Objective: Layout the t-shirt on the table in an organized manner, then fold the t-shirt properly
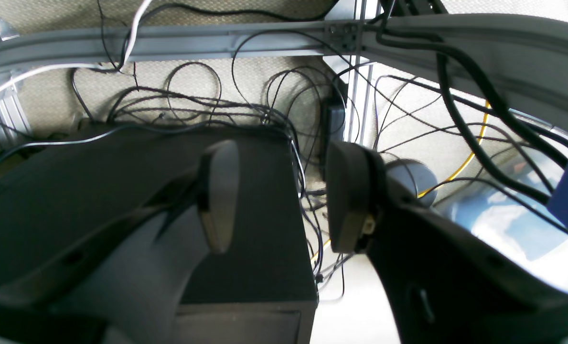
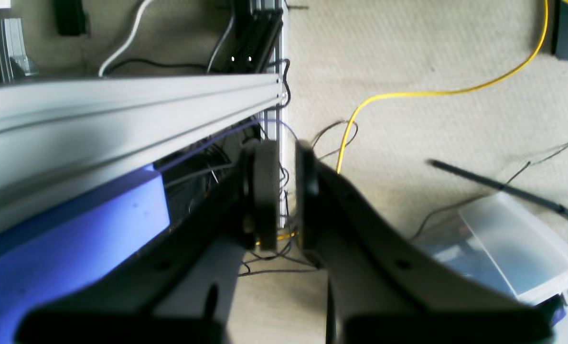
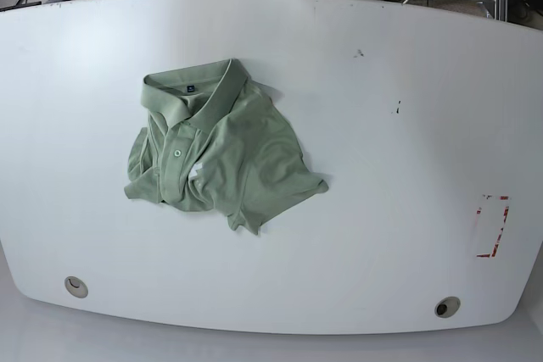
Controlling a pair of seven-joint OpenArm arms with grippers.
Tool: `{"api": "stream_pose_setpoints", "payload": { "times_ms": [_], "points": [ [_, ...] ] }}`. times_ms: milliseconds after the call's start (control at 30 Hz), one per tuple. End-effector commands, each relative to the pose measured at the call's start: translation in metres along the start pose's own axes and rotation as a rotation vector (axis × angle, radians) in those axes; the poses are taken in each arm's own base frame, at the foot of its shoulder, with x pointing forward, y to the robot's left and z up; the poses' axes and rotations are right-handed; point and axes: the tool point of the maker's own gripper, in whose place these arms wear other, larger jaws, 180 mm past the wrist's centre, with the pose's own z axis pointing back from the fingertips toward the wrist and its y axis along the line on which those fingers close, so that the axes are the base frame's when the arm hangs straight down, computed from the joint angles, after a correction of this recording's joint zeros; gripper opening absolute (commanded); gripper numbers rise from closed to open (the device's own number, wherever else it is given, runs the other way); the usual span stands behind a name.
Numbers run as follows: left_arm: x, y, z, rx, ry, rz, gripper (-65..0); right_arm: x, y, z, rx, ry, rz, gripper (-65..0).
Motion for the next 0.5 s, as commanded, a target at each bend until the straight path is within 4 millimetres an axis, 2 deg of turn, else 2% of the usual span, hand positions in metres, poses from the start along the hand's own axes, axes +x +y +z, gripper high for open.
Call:
{"api": "stream_pose_setpoints", "payload": {
  "times_ms": [0, 133, 300, 367, 467],
  "points": [
    [-0.013, 0.001, 0.009, -0.002, -0.010, -0.004, -37.5, -0.007, 0.002, 0.011, 0.001, -0.013, 0.004, -59.1],
    [-0.019, -0.004, 0.022, -0.015, -0.052, -0.012, -37.5, -0.009, 0.005, 0.026, 0.000, -0.038, 0.020, -59.1],
    [-0.025, 0.006, 0.042, -0.009, -0.089, -0.040, -37.5, -0.012, 0.006, 0.046, -0.005, -0.064, 0.038, -59.1],
    [-0.025, 0.003, 0.049, -0.015, -0.105, -0.042, -37.5, -0.014, 0.006, 0.053, -0.007, -0.069, 0.039, -59.1],
    [-0.027, 0.016, 0.065, 0.005, -0.134, -0.051, -37.5, -0.017, 0.007, 0.066, -0.010, -0.072, 0.051, -59.1]
  ]
}}
